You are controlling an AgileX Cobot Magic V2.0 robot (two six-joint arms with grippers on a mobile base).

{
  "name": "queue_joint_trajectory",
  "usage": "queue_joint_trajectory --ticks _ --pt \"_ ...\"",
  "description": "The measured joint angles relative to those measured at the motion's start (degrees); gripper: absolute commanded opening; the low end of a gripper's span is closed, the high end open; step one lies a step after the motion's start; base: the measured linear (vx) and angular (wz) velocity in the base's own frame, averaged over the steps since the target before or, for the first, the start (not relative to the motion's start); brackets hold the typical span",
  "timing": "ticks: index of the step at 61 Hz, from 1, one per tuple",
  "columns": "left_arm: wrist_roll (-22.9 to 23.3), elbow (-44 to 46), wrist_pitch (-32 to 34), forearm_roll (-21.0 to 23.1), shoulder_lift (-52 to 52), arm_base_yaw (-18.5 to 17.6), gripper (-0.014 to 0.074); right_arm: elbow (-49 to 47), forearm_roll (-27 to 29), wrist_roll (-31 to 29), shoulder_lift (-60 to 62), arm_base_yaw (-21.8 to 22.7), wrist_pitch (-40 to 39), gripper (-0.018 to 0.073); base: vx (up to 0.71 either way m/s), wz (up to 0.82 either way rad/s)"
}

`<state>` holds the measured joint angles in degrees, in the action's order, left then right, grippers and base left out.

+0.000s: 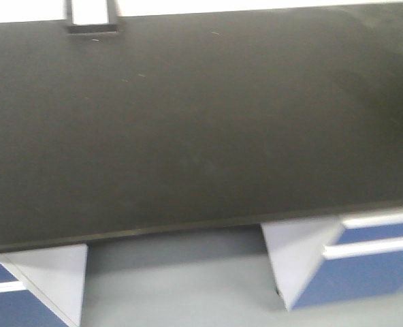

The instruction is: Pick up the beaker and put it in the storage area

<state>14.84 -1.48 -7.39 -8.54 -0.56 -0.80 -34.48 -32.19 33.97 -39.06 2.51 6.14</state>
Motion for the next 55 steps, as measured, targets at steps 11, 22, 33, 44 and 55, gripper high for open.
queue_joint_trajectory --ticks 11,22,33,44,55 --pt "0.0 0.0 0.0 0.0 0.0 0.0 -0.0008 0.0 0.0 0.0 0.0 0.0 0.0 -0.0004 0.21 0.36" --pt "0.0 0.0 0.0 0.0 0.0 0.0 -0.0008 0.0 0.0 0.0 0.0 0.0 0.0 -0.0004 0.1 0.21" --pt "0.0 0.0 0.0 0.0 0.0 0.0 -0.0008 0.0 0.0 0.0 0.0 0.0 0.0 -0.0004 0.02 0.05" --pt "0.0 0.0 0.0 0.0 0.0 0.0 -0.0008 0.0 0.0 0.0 0.0 0.0 0.0 -0.0004 0.0 0.0" --pt "0.0 0.0 0.0 0.0 0.0 0.0 -0.0008 0.0 0.0 0.0 0.0 0.0 0.0 -0.0004 0.0 0.0"
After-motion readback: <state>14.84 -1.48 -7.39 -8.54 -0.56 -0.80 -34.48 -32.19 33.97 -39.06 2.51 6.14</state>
